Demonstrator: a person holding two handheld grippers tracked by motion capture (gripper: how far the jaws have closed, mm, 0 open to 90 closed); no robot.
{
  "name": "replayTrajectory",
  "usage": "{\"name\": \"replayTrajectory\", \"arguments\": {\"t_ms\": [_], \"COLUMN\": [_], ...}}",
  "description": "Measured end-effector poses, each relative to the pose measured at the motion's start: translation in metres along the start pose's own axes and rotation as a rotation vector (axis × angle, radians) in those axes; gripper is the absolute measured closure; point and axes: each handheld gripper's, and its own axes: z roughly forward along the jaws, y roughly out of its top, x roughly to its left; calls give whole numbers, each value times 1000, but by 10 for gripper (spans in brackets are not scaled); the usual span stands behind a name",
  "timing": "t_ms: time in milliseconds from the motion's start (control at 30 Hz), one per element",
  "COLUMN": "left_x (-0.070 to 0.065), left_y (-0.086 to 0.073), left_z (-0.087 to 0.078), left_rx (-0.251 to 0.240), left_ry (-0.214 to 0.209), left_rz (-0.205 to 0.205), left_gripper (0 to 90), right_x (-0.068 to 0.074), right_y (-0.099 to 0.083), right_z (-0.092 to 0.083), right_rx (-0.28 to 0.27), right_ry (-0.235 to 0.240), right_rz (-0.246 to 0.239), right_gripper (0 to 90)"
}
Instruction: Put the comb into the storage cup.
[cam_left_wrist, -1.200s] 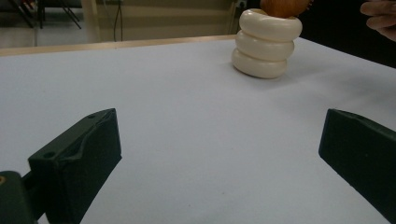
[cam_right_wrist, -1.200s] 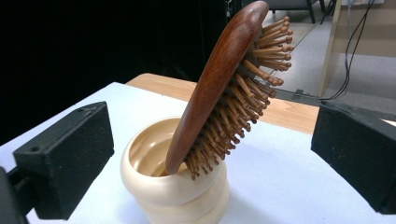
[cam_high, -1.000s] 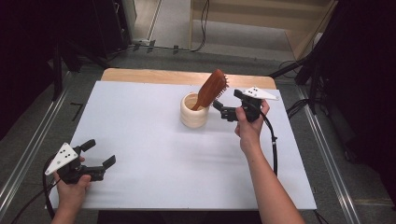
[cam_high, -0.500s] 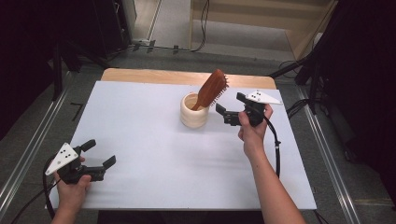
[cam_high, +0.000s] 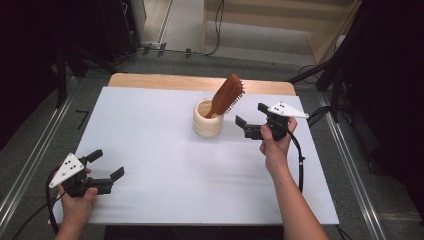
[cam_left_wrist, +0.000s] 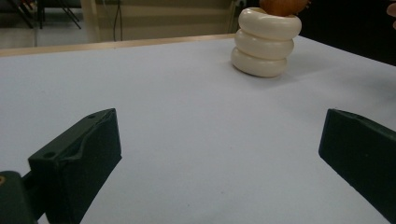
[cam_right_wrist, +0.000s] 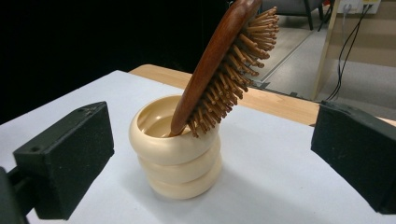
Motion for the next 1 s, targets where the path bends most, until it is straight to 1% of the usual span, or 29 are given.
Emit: {"name": "replayTrajectory", "arguments": {"t_ms": [200,367,533,800,867,1000], "left_x": [0,0,-1,-1,-1,-1], "left_y": [0,0,0,0,0,0], "left_z": [0,0,0,0,0,0], "left_rx": [2,2,1,2,1,1], "left_ry": [2,2,2,4,4,5], "left_rz": [2,4,4,5,5,4], "left_gripper": [0,0,0,0,0,0], "right_x": [-2,-4,-7,-9,-9,-10], "right_y": [-5,-9,-14,-22,-24,-30], "right_z": [-6,-12,-18,-28,-31,-36], "right_rx": [-6,-7,-16,-20,-20,-13], "right_ry": [2,-6,-1,-4,-5,-8], "right_rz": [8,2,2,-13,-8,-23], "right_gripper": [0,0,0,0,0,0]}}
